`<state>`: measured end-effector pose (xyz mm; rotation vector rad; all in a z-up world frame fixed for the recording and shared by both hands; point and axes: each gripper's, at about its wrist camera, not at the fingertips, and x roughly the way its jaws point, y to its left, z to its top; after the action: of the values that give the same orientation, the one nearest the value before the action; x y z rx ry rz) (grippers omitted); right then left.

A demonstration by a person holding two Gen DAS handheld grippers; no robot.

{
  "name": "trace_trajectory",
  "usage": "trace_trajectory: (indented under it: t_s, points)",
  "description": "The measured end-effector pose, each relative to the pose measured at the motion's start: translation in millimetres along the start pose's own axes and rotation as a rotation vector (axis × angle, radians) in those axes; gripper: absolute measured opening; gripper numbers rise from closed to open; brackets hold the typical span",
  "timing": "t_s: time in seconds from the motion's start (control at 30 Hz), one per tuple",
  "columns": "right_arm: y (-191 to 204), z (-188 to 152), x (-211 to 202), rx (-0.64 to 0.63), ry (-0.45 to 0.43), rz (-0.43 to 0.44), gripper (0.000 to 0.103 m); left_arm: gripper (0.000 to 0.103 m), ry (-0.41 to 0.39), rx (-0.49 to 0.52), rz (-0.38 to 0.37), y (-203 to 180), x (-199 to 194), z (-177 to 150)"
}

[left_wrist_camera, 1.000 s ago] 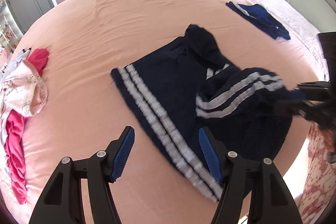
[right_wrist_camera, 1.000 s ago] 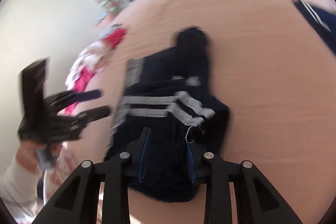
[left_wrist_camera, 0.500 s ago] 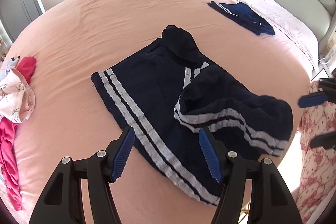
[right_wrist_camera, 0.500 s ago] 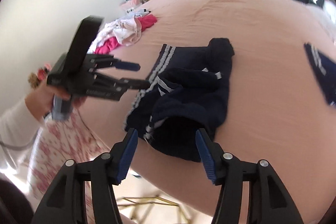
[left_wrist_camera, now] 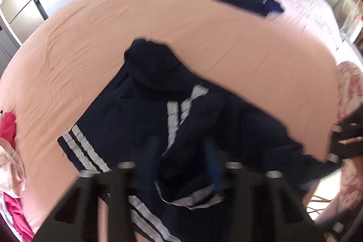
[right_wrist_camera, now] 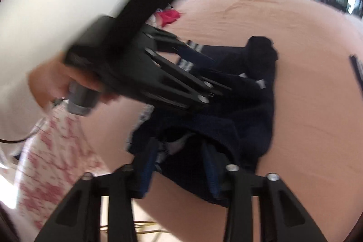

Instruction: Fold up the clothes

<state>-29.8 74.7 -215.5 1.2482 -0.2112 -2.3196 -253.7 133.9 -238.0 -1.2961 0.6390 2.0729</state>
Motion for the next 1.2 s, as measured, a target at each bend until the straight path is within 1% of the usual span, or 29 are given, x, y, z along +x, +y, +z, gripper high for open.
trace_trajectory:
  t_s: [0.03,0.07,0.17,0.2,0.23,0.27,0.3,0.33,0.4,0.47,0.57,0.63,0.7,0.73,0.77,0.8,0.83,0.87,0.9,0.93,1.0,1.07,1.17,1.2]
  points:
    - [1.4,1.6,-1.8,-0.012,0.006,0.03,0.035,0.02,0.018,-0.022,0.036,5.9,3.9,-1.0]
    - [3.0,2.1,-4.7,-0.036,0.008,0.024,0.035,0.02,0.012,-0.057,0.048,14.0,0.7,-3.5]
    - [2.0,1.9,-19.3,-0.06,-0.011,-0.073,0.036,0.02,-0.065,-0.153,-0.034,33.7,-23.7,-16.0]
    - [1.3,1.5,-24.8,-0.06,-0.02,-0.098,0.038,0.021,-0.082,-0.18,-0.054,37.3,-29.2,-20.1]
    - [1.4,1.5,-29.5,-0.063,-0.03,-0.118,0.04,0.021,-0.081,-0.197,-0.072,38.8,-30.8,-23.3]
    - [3.9,2.0,-31.6,-0.078,-0.04,-0.129,0.049,0.021,-0.072,-0.201,-0.07,38.3,-28.6,-25.2]
    - [7.9,2.4,-31.6,-0.099,-0.052,-0.137,0.061,0.021,-0.062,-0.204,-0.067,37.6,-26.1,-26.8]
    - [12.1,2.8,-30.6,-0.123,-0.062,-0.146,0.064,0.022,-0.039,-0.202,-0.059,35.5,-20.8,-25.9]
    - [20.2,3.8,-22.7,-0.185,-0.058,-0.18,0.065,0.022,-0.008,-0.204,-0.068,30.9,-11.7,-21.5]
    - [27.1,4.7,-15.0,-0.233,-0.047,-0.234,0.065,0.022,-0.015,-0.164,-0.06,22.3,-8.5,-14.6]
    - [25.4,4.6,-3.2,-0.271,-0.043,-0.297,0.065,0.022,-0.043,-0.055,-0.046,9.2,-5.8,0.4]
    - [18.8,5.2,4.3,-0.27,-0.037,-0.33,0.065,0.022,-0.022,-0.003,-0.061,5.1,3.1,10.8]
    - [8.8,8.5,7.0,-0.236,-0.037,-0.339,0.065,0.022,-0.002,0.049,-0.076,0.9,11.9,21.2]
    - [3.5,10.6,8.9,-0.219,-0.033,-0.333,0.065,0.022,0.01,0.074,-0.084,-0.9,16.4,26.0]
    - [-3.5,13.2,13.0,-0.193,-0.019,-0.298,0.065,0.022,0.027,0.081,-0.094,-0.4,20.6,25.9]
    - [-12.3,15.4,18.7,-0.156,0.002,-0.249,0.063,0.016,0.027,0.081,-0.099,2.1,21.0,23.9]
    - [-21.2,17.6,24.5,-0.118,0.023,-0.199,0.054,0.005,0.015,0.068,-0.101,6.7,18.5,22.1]
    - [-30.8,20.4,29.8,-0.072,0.044,-0.153,0.021,0.005,-0.009,0.04,-0.086,14.1,13.0,20.3]
    - [-41.5,24.6,32.8,-0.009,0.056,-0.115,0.004,0.004,-0.034,0.002,-0.066,23.6,6.4,18.5]
    - [-49.6,29.2,31.3,0.044,0.048,-0.075,0.004,0.004,-0.064,-0.042,-0.041,35.5,-1.9,16.3]
    - [-55.2,39.2,21.7,0.092,0.005,0.002,0.004,0.003,-0.109,-0.12,0.022,61.1,-16.8,10.7]
    - [-43.3,48.6,13.8,0.043,-0.013,0.039,0.004,0.003,-0.133,-0.18,0.078,84.1,-27.0,4.2]
    - [-21.7,54.8,17.3,-0.036,0.04,0.128,0.005,0.003,-0.094,-0.278,0.141,120.0,-23.5,-9.2]
    - [-20.2,55.4,19.1,-0.035,0.064,0.15,0.006,0.003,-0.081,-0.314,0.162,129.1,-20.7,-14.4]
